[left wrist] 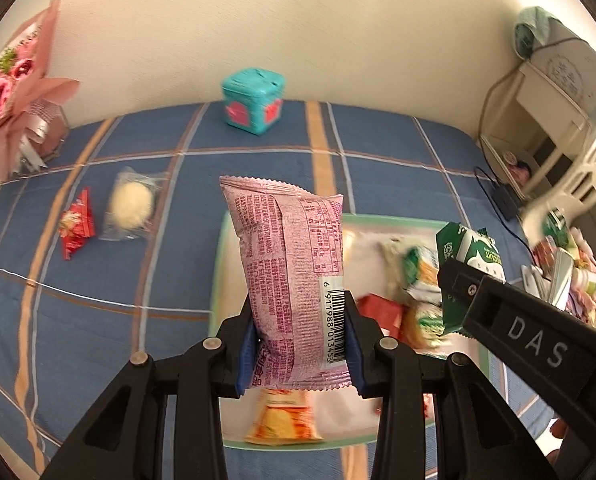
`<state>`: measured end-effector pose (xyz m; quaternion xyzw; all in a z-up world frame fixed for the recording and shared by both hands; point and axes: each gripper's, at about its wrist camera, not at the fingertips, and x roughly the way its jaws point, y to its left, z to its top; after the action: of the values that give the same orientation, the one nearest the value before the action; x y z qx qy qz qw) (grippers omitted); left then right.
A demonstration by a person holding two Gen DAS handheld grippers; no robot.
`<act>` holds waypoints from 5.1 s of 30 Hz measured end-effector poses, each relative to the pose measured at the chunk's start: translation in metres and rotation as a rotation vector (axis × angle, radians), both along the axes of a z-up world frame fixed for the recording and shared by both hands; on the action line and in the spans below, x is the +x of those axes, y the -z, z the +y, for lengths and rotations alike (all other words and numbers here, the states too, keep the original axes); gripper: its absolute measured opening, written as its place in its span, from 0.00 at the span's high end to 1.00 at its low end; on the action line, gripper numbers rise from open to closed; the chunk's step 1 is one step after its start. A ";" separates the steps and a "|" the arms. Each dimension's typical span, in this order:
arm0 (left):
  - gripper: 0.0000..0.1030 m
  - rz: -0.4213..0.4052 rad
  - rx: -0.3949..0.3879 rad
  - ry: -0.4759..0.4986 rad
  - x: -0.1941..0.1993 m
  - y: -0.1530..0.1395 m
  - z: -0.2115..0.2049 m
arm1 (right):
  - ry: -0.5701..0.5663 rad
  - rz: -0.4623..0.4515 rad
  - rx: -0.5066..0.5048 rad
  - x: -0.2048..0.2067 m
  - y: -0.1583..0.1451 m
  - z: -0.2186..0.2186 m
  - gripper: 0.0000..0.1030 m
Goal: Organize snacks
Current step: 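Lift both held items and carry them over the white tray, then lower the pink bag and biscuit box into the tray and open both grippers, then move both grippers back toward the red packet and wrapped bun, then grasp the red candy packet with the left gripper while the right grasps the wrapped bun, then lift both held items and carry them over the white tray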
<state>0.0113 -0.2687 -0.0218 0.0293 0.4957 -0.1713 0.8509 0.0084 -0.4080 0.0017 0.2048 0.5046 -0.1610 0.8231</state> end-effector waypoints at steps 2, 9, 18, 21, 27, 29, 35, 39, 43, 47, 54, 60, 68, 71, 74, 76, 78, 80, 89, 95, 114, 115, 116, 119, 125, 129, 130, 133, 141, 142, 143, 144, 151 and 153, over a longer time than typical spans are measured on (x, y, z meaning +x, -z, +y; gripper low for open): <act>0.62 0.012 0.004 0.013 -0.002 0.004 -0.006 | 0.010 0.005 -0.009 -0.005 0.000 -0.007 0.58; 0.62 0.043 0.041 0.050 -0.003 0.020 -0.021 | 0.012 0.026 -0.007 -0.010 0.009 -0.018 0.58; 0.61 0.084 0.063 0.048 0.002 0.035 -0.023 | 0.004 0.084 0.020 -0.005 0.030 -0.017 0.58; 0.52 0.091 0.065 0.046 0.004 0.036 -0.022 | 0.008 0.104 0.028 -0.003 0.037 -0.018 0.58; 0.41 0.085 0.063 0.040 0.007 0.033 -0.018 | 0.019 0.101 0.027 -0.004 0.037 -0.020 0.58; 0.38 0.090 0.061 0.027 0.010 0.034 -0.014 | 0.022 0.098 0.027 -0.004 0.036 -0.021 0.58; 0.33 0.124 0.022 -0.060 0.026 0.034 0.015 | 0.039 0.110 0.040 -0.004 0.038 -0.025 0.46; 0.33 0.143 -0.011 -0.124 0.037 0.034 0.037 | 0.042 0.127 0.034 -0.003 0.040 -0.025 0.41; 0.33 0.163 -0.027 -0.181 0.046 0.038 0.055 | 0.030 0.136 0.035 -0.001 0.042 -0.023 0.29; 0.25 0.176 -0.037 -0.218 0.052 0.042 0.068 | 0.019 0.145 0.033 0.001 0.044 -0.019 0.26; 0.23 0.168 -0.045 -0.255 0.057 0.044 0.083 | 0.007 0.148 0.022 0.004 0.044 -0.014 0.12; 0.13 0.158 -0.052 -0.271 0.060 0.043 0.089 | -0.008 0.143 0.011 0.006 0.042 -0.007 0.06; 0.08 0.154 -0.064 -0.299 0.064 0.044 0.099 | -0.020 0.124 0.005 0.010 0.039 0.001 0.00; 0.08 0.156 -0.075 -0.310 0.065 0.045 0.105 | -0.026 0.124 0.002 0.012 0.039 0.006 0.00; 0.07 0.158 -0.086 -0.324 0.068 0.046 0.113 | -0.039 0.119 -0.005 0.015 0.038 0.014 0.00; 0.02 0.159 -0.086 -0.338 0.070 0.047 0.120 | -0.048 0.113 -0.006 0.019 0.037 0.020 0.00; 0.01 0.156 -0.091 -0.351 0.072 0.046 0.129 | -0.058 0.104 0.000 0.022 0.036 0.028 0.00; 0.01 0.148 -0.096 -0.368 0.075 0.045 0.141 | -0.075 0.092 0.003 0.026 0.035 0.038 0.00; 0.01 0.118 -0.100 -0.511 0.105 0.036 0.221 | -0.203 0.011 0.044 0.059 0.028 0.107 0.00; 0.02 0.108 -0.136 -0.582 0.132 0.035 0.258 | -0.256 -0.048 0.044 0.095 0.023 0.143 0.00; 0.11 0.181 -0.299 -0.624 0.212 0.111 0.281 | -0.354 -0.006 0.013 0.208 0.089 0.209 0.08; 0.13 0.190 -0.301 -0.619 0.214 0.115 0.280 | -0.352 -0.003 0.016 0.211 0.092 0.209 0.10; 0.15 0.192 -0.300 -0.616 0.216 0.118 0.279 | -0.352 0.001 0.013 0.214 0.096 0.210 0.12; 0.18 0.171 -0.277 -0.620 0.218 0.120 0.277 | -0.358 0.012 0.014 0.220 0.107 0.213 0.15; 0.40 0.155 -0.274 -0.611 0.216 0.119 0.273 | -0.365 -0.032 0.087 0.225 0.117 0.217 0.30; 0.50 0.159 -0.321 -0.596 0.215 0.121 0.271 | -0.375 -0.055 0.151 0.225 0.119 0.222 0.46; 0.51 0.154 -0.324 -0.598 0.215 0.121 0.271 | -0.378 -0.062 0.162 0.225 0.119 0.223 0.51; 0.53 0.155 -0.342 -0.593 0.210 0.119 0.270 | -0.380 -0.068 0.157 0.224 0.117 0.225 0.52; 0.53 0.189 -0.374 -0.590 0.191 0.105 0.266 | -0.344 -0.061 0.177 0.206 0.107 0.221 0.55; 0.53 0.192 -0.373 -0.593 0.187 0.101 0.266 | -0.340 -0.062 0.184 0.201 0.104 0.221 0.55; 0.53 0.196 -0.372 -0.595 0.186 0.097 0.265 | -0.335 -0.062 0.190 0.195 0.100 0.219 0.55; 0.53 0.198 -0.371 -0.595 0.182 0.092 0.264 | -0.329 -0.062 0.195 0.189 0.095 0.218 0.55; 0.53 0.175 -0.385 -0.544 0.133 0.047 0.242 | -0.285 -0.079 0.180 0.136 0.057 0.201 0.55; 0.53 0.165 -0.373 -0.522 0.120 0.039 0.230 | -0.270 -0.078 0.165 0.117 0.047 0.192 0.55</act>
<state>0.1315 -0.0384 -0.0605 -0.2692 0.5139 -0.0369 0.8137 0.1256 -0.2164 -0.0453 0.2082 0.5068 0.0011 0.8365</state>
